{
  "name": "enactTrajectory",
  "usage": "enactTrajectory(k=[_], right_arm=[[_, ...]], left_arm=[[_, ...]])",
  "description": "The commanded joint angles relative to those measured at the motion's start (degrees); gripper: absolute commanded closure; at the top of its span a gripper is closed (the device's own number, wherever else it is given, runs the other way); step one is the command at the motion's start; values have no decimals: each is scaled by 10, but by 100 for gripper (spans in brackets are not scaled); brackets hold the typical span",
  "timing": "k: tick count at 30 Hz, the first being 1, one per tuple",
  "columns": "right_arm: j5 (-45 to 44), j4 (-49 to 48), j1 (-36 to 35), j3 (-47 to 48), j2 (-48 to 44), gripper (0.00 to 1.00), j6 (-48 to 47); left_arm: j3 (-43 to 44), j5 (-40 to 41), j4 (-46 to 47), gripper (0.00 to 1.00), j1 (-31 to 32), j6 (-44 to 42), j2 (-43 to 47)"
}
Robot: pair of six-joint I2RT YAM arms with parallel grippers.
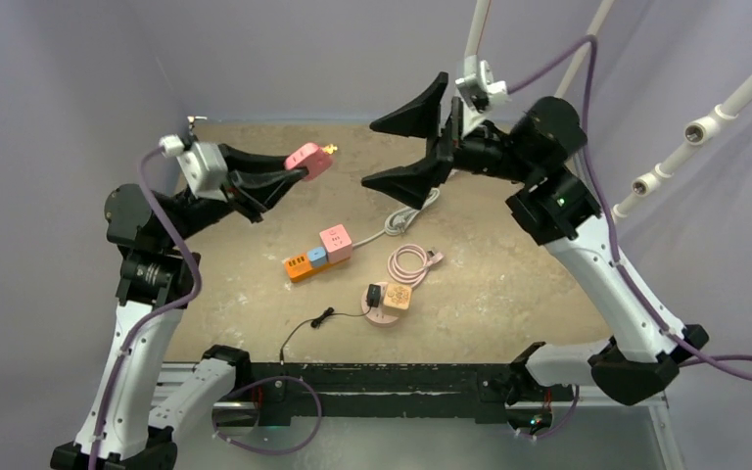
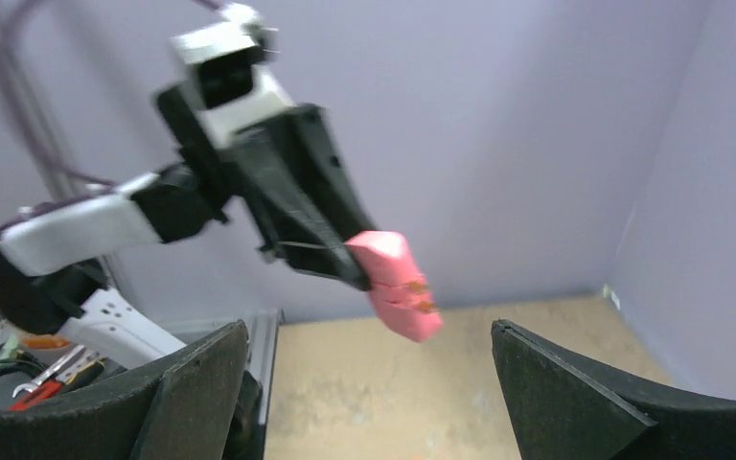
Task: Insert the plug
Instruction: Pick up the plug from the center of the board.
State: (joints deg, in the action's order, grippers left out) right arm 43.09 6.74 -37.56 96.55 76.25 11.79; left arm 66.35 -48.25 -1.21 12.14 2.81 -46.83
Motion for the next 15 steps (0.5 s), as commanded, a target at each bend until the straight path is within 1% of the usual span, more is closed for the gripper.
enactTrajectory(k=[1, 4, 7, 9, 10, 13, 15], right_arm=[[40, -120, -11, -27, -21, 2, 49], [30, -201, -10, -50, -28, 5, 104], [25, -326, -10, -86, -36, 9, 184], [4, -390, -12, -104, -36, 15, 221], [-4, -415, -12, -112, -32, 18, 243], [-21, -449, -11, -117, -14, 25, 273], [-17, -491, -12, -126, -3, 27, 303]], left_arm=[[47, 36, 215, 100, 0, 339, -35], [70, 52, 239, 100, 0, 394, -48], [88, 68, 245, 100, 0, 417, -53], [94, 71, 249, 100, 0, 431, -53], [96, 72, 253, 100, 0, 437, -52], [99, 67, 268, 100, 0, 450, -46], [97, 63, 273, 100, 1, 453, -41]])
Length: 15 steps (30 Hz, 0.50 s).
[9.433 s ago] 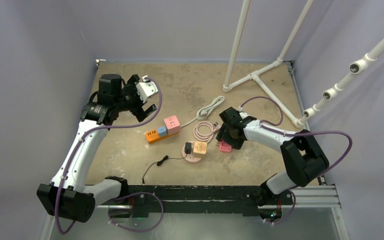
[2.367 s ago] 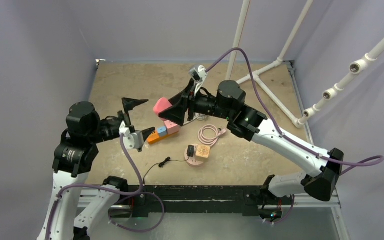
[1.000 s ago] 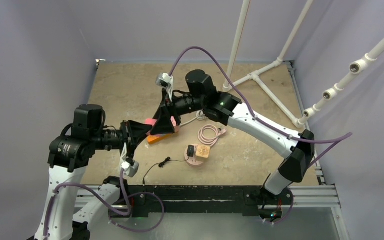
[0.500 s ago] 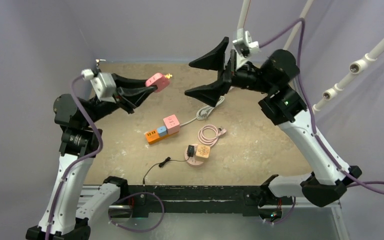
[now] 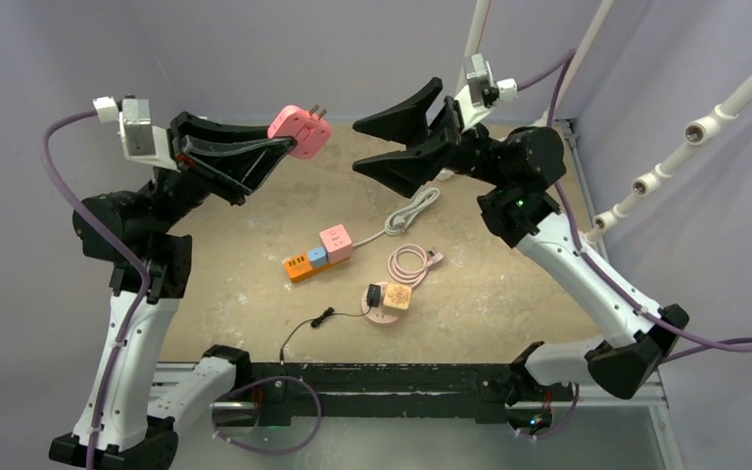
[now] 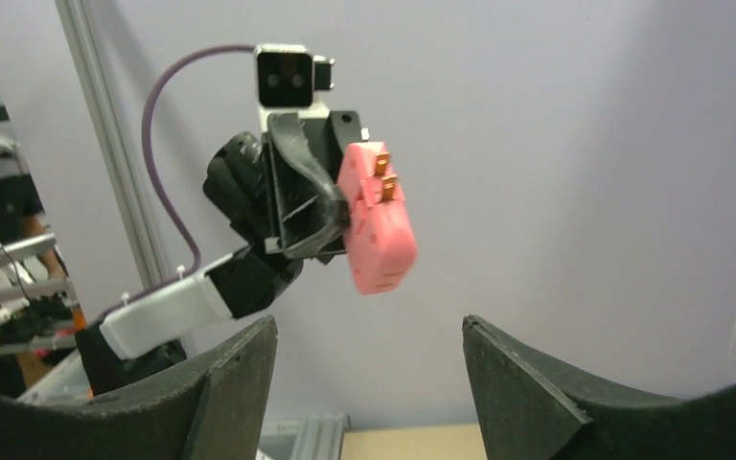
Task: Insert the plug
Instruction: Pick up the plug from the center of the board.
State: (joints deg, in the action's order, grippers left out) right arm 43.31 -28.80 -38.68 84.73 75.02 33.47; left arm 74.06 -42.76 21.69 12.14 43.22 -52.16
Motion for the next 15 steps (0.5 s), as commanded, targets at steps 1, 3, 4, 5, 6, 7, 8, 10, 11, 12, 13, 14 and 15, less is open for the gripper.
enactTrajectory(k=[1, 3, 4, 5, 6, 7, 8, 10, 11, 12, 13, 14, 15], right_arm=[[-15, -162, -3, -14, 12, 28, 105], [-9, -200, -10, -16, 21, 29, 126], [-10, -207, -15, -13, 27, 30, 128], [-12, -209, -22, -6, 33, 31, 128], [-15, -207, -28, 1, 40, 32, 128], [-17, -206, -34, 9, 47, 33, 128], [-18, -207, -39, 15, 53, 34, 128], [-24, -211, -49, 27, 67, 37, 129], [-27, -213, -54, 32, 72, 38, 129], [-30, -215, -58, 37, 78, 40, 129], [-33, -218, -63, 42, 84, 41, 129], [-38, -220, -68, 48, 89, 42, 129], [-41, -222, -72, 54, 94, 44, 130]], left_arm=[[18, 7, 44, 100, 1, 49, 15], [11, 6, 45, 100, 1, 49, 19], [7, 5, 46, 100, 1, 49, 21], [4, 5, 47, 100, 1, 48, 22], [1, 5, 49, 100, 1, 48, 22], [-1, 4, 52, 100, 1, 49, 22], [-3, 4, 53, 100, 1, 49, 22], [-7, 4, 56, 100, 1, 50, 22], [-9, 3, 57, 100, 1, 49, 23], [-12, 3, 58, 100, 1, 49, 24], [-13, 2, 57, 100, 1, 47, 24], [-18, -1, 57, 100, 2, 45, 25], [-21, -1, 56, 100, 1, 43, 27]])
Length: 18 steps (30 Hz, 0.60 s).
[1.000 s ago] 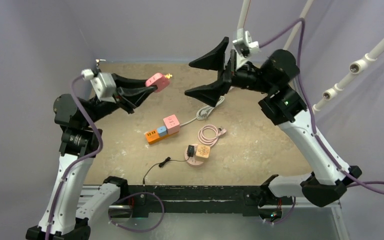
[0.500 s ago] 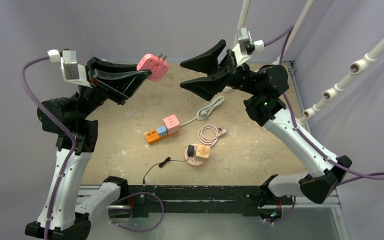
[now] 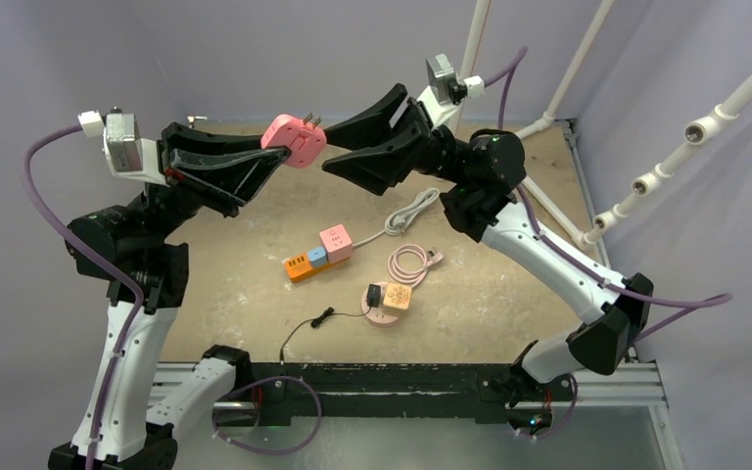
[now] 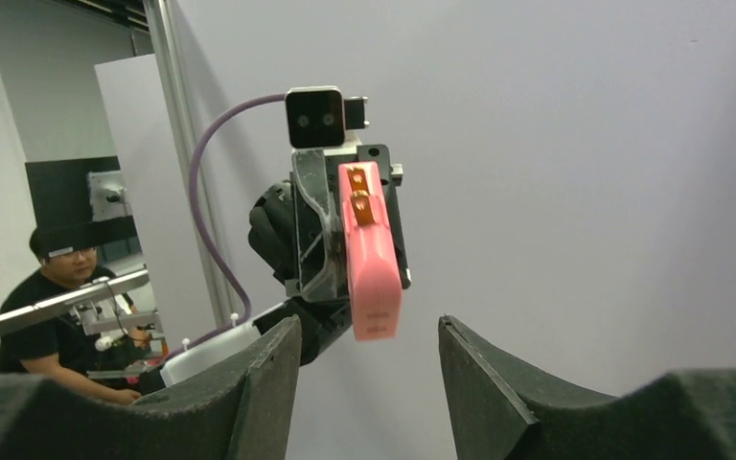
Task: Insert the plug
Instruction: Pick up the plug from the center of the board.
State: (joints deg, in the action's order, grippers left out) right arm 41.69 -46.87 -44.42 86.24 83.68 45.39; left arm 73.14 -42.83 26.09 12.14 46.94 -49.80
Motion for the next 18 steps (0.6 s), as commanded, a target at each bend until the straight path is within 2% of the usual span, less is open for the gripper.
enactTrajectory(k=[1, 4, 8, 13, 14, 15, 17, 18], right_arm=[[-28, -44, -18, 44, 12, 45, 12], [-38, -46, -27, 56, 24, 52, 12], [-43, -41, -33, 68, 38, 66, 13], [-44, -1, -36, 84, 51, 100, 4], [-45, 15, -36, 86, 50, 100, -2], [-45, 36, -36, 89, 47, 100, -12], [-39, 107, -35, 100, 40, 100, -50], [-37, 156, -35, 105, 35, 100, -79]], left_arm=[[-16, -1, 11, 100, 1, 4, 5], [-29, -3, 10, 100, 1, -2, 10], [-44, -3, 13, 100, 2, -8, 13], [-66, -11, 20, 100, 2, -26, 15], [-69, -16, 17, 100, 2, -34, 15], [-70, -20, 8, 87, 2, -47, 15], [-64, -33, -30, 43, 2, -95, 14], [-52, -45, -71, 32, 2, -140, 12]])
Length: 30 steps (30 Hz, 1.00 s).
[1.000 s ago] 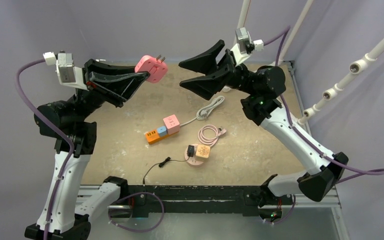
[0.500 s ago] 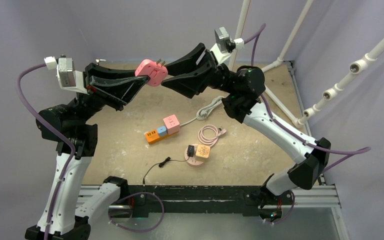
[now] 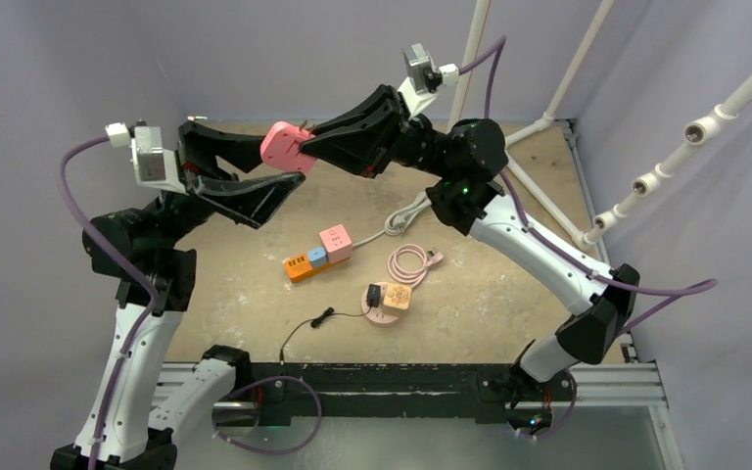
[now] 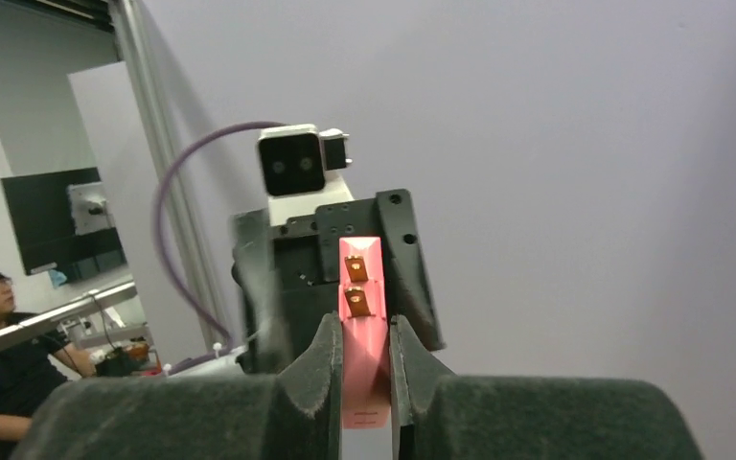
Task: Insert the plug
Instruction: Pick up the plug from the center of the board.
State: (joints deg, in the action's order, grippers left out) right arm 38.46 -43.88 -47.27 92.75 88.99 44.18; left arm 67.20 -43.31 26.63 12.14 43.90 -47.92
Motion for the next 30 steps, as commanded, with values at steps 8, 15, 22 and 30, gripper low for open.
enactTrajectory(k=[8, 15, 22, 30], right_arm=[[-79, 467, -6, 58, -59, 100, -282], [-104, 607, -23, 52, -38, 100, -353], [-160, 639, -48, 33, -36, 100, -372], [-181, 686, -73, 45, -17, 100, -394]], left_arm=[[87, -111, -445, 9, 2, -498, -16], [66, -139, -692, 4, 2, -697, -29], [19, -144, -753, 5, 2, -757, -33], [-5, -157, -776, 8, 2, -770, -20]])
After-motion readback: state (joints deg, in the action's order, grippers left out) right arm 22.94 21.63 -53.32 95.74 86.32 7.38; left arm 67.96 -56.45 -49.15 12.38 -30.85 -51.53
